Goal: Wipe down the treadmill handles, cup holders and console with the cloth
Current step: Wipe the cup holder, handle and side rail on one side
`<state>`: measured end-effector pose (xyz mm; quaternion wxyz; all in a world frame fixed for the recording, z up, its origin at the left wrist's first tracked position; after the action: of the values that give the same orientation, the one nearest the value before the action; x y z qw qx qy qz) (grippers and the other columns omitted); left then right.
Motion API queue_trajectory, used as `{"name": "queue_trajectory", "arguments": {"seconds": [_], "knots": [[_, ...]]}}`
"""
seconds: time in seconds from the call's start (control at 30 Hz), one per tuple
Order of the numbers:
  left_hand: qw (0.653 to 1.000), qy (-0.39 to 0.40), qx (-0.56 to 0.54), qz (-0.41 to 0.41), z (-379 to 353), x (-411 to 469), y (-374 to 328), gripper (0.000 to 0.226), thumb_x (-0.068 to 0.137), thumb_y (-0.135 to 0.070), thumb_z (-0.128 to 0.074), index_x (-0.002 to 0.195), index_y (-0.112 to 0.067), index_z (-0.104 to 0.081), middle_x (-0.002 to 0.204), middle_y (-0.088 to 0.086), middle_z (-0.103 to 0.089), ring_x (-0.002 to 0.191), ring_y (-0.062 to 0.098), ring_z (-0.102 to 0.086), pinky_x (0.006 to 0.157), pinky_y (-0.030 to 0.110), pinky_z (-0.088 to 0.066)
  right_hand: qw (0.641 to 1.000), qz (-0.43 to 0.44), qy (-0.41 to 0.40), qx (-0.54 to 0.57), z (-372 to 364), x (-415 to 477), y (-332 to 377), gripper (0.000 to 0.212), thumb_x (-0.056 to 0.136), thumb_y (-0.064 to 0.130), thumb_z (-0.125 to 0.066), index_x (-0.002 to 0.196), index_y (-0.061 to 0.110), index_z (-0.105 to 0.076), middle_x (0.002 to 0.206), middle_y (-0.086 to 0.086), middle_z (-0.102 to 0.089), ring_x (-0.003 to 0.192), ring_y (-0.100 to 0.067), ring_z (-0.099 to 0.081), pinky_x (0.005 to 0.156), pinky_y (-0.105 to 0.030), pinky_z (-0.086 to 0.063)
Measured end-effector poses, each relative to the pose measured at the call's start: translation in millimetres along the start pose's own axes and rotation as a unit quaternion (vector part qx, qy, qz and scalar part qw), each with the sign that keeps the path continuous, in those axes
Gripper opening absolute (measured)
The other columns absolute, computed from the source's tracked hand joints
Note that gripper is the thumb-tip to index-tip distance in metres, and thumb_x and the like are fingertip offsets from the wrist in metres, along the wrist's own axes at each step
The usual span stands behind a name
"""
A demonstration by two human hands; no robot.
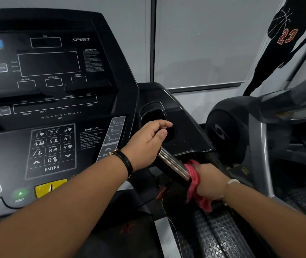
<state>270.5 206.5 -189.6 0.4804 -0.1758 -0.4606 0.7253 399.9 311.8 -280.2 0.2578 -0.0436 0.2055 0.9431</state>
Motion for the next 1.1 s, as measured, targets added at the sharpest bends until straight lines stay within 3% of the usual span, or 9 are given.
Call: {"name": "queue_trajectory", "arguments": {"seconds": [0.07,0.13,0.2,0.27,0.43,0.57,0.7,0.87,1.1], "knots": [[1.0,0.002,-0.007,-0.005,0,1,0,0.027,0.099,-0.021,-0.04,0.119,-0.031,-0.055,0.125,-0.01,-0.053,0.116,0.0,-0.047,0.095,0.012,-0.034,0.967,-0.001,0.02,0.255,-1,-9,10,0.035,0.074,-0.007,-0.067,0.102,0.014,-0.062,0.082,0.006,-0.071,0.081,-0.009,-0.069,0.074,-0.027,-0.055],[1.0,0.003,-0.01,-0.014,0,2,0,0.026,0.098,-0.02,-0.041,0.116,-0.034,-0.055,0.125,-0.01,-0.053,0.116,0.0,-0.048,0.097,0.015,-0.035,0.911,0.037,0.003,0.41,-3,-18,29,0.054,0.075,0.007,-0.073,0.123,0.018,-0.053,0.1,0.011,-0.07,0.094,-0.001,-0.064,0.083,-0.023,-0.052],[1.0,0.004,-0.011,-0.024,0,3,-1,0.026,0.098,-0.019,-0.041,0.113,-0.037,-0.054,0.124,-0.011,-0.054,0.114,-0.002,-0.048,0.096,0.014,-0.036,0.946,0.076,-0.052,0.312,-5,-18,44,0.079,0.071,0.06,-0.059,0.139,0.027,-0.036,0.127,0.019,-0.05,0.117,0.0,-0.046,0.102,-0.027,-0.037],[1.0,0.008,-0.011,-0.026,-1,4,0,0.026,0.099,-0.021,-0.041,0.112,-0.04,-0.053,0.122,-0.013,-0.054,0.11,-0.004,-0.049,0.093,0.013,-0.037,0.955,0.1,-0.132,0.247,2,-11,47,0.08,0.072,0.08,-0.031,0.136,0.033,-0.041,0.124,0.02,-0.052,0.116,0.0,-0.046,0.102,-0.03,-0.037],[0.999,0.006,-0.02,-0.041,-1,5,3,0.029,0.098,-0.023,-0.042,0.107,-0.049,-0.051,0.123,-0.016,-0.054,0.113,-0.01,-0.048,0.093,0.008,-0.035,0.932,0.099,-0.174,0.303,12,17,42,0.05,0.086,0.065,-0.025,0.062,0.036,-0.058,0.054,0.01,-0.061,0.052,-0.007,-0.058,0.056,-0.037,-0.048],[0.999,0.038,-0.004,-0.031,-1,7,3,0.024,0.098,-0.031,-0.04,0.11,-0.049,-0.049,0.126,-0.018,-0.05,0.119,-0.006,-0.043,0.101,0.016,-0.033,0.925,0.008,-0.127,0.358,18,42,26,0.052,0.094,0.052,-0.035,0.055,0.031,-0.061,0.048,0.008,-0.059,0.051,-0.012,-0.056,0.07,-0.045,-0.052],[0.987,0.135,0.08,-0.022,4,7,-4,0.04,0.096,-0.05,-0.03,0.128,-0.036,-0.049,0.129,-0.018,-0.047,0.119,-0.004,-0.042,0.103,0.019,-0.032,0.927,0.039,-0.309,0.209,38,16,40,0.048,0.092,0.059,-0.026,0.072,0.032,-0.061,0.06,0.006,-0.063,0.061,-0.015,-0.059,0.064,-0.035,-0.047],[0.939,-0.038,0.339,-0.043,67,41,11,0.047,0.096,-0.048,-0.03,0.136,-0.027,-0.044,0.141,-0.004,-0.039,0.135,0.016,-0.03,0.115,0.036,-0.017,0.92,0.158,-0.355,0.05,-2,-17,57,0.055,0.099,0.049,-0.015,0.125,0.015,-0.049,0.109,0.005,-0.064,0.096,-0.008,-0.057,0.083,-0.022,-0.048],[0.911,-0.089,0.403,0.025,72,59,49,0.056,0.095,-0.051,-0.031,0.146,-0.03,-0.021,0.157,-0.001,-0.008,0.145,0.018,0.008,0.116,0.042,0.006,0.947,0.011,-0.16,0.278,21,19,46,0.048,0.095,0.053,-0.026,0.069,0.027,-0.059,0.056,0.004,-0.062,0.058,-0.006,-0.062,0.062,-0.024,-0.049]]}}
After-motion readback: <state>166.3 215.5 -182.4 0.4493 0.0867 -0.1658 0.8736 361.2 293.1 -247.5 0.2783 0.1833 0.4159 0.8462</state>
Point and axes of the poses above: each hand's wrist, its own x-axis towards the middle knuckle, its own z-axis out of the back of the hand, y = z × x, the point moved 7 cm from there along x, towards the middle knuckle
